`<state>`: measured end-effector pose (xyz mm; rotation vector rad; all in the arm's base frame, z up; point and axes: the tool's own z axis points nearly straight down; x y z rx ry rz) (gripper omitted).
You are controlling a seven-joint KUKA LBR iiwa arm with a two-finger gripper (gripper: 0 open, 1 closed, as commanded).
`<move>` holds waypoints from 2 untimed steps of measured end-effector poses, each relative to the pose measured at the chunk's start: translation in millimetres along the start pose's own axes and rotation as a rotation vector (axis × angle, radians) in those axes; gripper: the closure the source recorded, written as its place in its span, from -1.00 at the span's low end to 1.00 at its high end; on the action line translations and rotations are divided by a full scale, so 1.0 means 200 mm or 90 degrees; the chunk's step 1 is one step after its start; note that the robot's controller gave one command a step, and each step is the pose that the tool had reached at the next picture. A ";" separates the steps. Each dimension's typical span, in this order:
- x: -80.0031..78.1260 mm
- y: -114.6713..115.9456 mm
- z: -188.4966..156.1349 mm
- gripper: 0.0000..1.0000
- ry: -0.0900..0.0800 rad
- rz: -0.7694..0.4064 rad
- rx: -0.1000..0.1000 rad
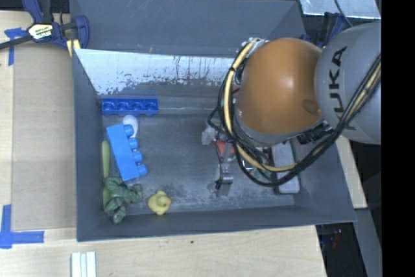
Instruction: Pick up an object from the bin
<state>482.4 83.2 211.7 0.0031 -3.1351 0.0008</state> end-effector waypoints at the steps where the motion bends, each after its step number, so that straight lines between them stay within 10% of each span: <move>1: -0.01 0.00 -0.02 -1.00 -0.006 0.001 -0.001; 2: -0.35 -0.15 0.14 -1.00 -0.008 0.064 -0.002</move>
Offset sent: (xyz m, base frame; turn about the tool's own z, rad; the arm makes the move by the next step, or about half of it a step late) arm 0.1080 -0.0473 -0.0506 0.1606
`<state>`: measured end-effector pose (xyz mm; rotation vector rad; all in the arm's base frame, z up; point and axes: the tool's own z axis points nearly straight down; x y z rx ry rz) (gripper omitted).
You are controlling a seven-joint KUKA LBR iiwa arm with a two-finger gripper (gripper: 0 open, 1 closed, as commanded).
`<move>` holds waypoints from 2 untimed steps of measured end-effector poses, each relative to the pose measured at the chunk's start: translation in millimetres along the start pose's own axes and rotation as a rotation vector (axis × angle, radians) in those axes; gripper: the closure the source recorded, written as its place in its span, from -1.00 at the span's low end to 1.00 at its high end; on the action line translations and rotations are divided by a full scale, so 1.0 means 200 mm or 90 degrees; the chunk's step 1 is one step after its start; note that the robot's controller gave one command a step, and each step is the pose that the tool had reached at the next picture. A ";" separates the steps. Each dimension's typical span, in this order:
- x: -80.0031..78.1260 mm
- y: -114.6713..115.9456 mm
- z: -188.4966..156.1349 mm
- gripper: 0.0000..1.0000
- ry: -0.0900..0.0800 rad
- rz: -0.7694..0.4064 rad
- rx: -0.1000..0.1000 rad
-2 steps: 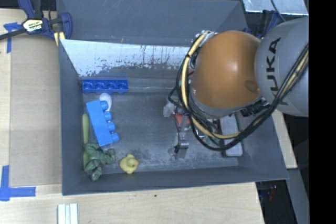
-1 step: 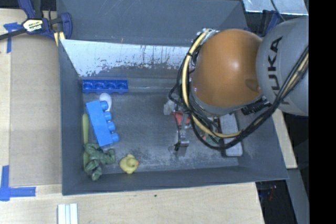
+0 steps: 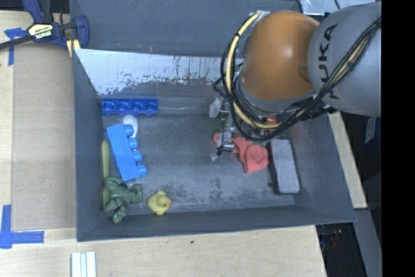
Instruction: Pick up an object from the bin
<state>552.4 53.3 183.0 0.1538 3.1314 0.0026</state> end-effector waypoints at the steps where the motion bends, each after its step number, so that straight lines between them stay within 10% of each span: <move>1: -0.02 -0.12 -0.07 -1.00 0.001 0.021 -0.001; 2: -0.33 -0.40 0.11 -1.00 -0.003 -0.073 0.000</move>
Offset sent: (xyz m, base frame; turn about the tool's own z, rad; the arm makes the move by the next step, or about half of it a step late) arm 0.0610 -0.0927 -0.0298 -0.1153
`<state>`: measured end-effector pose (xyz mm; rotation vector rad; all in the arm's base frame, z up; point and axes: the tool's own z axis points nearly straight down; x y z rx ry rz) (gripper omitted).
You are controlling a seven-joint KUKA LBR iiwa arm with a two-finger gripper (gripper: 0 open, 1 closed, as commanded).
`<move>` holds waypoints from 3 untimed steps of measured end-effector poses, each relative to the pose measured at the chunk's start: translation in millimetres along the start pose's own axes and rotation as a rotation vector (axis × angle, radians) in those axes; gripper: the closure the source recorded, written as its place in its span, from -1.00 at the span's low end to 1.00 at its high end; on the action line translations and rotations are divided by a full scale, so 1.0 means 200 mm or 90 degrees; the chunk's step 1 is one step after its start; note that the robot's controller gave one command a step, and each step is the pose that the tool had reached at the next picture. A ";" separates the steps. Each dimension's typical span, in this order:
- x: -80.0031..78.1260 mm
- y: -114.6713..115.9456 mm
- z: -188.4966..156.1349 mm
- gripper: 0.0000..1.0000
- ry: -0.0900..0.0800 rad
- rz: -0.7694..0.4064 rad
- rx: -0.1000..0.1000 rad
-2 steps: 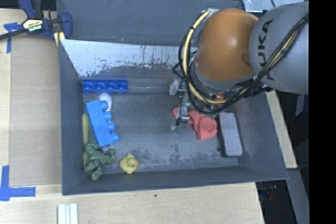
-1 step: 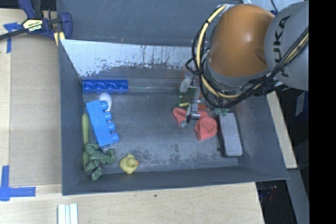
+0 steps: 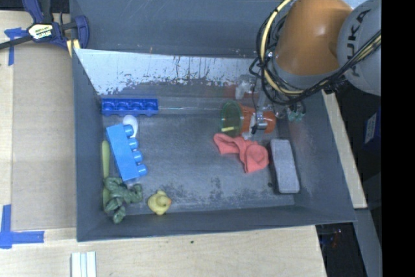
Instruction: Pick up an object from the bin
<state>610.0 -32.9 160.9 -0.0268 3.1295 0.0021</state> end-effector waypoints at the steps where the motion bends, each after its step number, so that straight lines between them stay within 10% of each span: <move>1: 0.05 0.02 0.18 -1.00 -0.002 0.102 -0.001; 2: -0.05 -0.18 0.24 -1.00 -0.005 0.084 0.001; 3: 0.04 -0.18 0.43 1.00 -0.001 0.170 -0.003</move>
Offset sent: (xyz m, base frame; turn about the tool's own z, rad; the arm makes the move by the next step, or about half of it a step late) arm 0.0136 -0.0419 -0.0500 0.1275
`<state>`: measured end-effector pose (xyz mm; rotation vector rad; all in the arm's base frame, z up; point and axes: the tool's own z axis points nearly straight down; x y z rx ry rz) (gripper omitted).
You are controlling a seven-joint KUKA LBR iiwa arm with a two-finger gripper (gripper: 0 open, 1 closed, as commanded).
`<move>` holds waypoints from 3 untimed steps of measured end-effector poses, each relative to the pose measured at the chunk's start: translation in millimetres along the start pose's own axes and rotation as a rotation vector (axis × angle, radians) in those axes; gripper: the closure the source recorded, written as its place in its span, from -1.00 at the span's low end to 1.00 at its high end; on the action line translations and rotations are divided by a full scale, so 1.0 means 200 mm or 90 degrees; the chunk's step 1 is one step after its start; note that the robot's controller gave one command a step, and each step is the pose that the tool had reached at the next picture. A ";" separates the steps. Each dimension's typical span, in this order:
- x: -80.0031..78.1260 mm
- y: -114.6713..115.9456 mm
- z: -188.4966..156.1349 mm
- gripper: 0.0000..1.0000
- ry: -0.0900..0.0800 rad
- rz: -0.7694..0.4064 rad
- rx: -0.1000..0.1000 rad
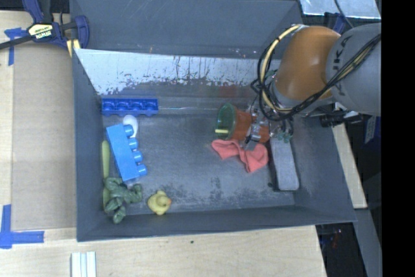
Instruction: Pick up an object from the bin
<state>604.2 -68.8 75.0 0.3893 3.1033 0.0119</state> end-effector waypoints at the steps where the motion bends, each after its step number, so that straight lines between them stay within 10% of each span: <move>1: 0.00 0.00 0.00 1.00 0.000 0.000 0.000; 3: 0.05 -0.11 -0.55 1.00 0.002 -0.056 0.000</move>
Offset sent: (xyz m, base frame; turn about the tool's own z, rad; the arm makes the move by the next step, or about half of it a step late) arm -0.0487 -0.0438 0.1269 -0.3693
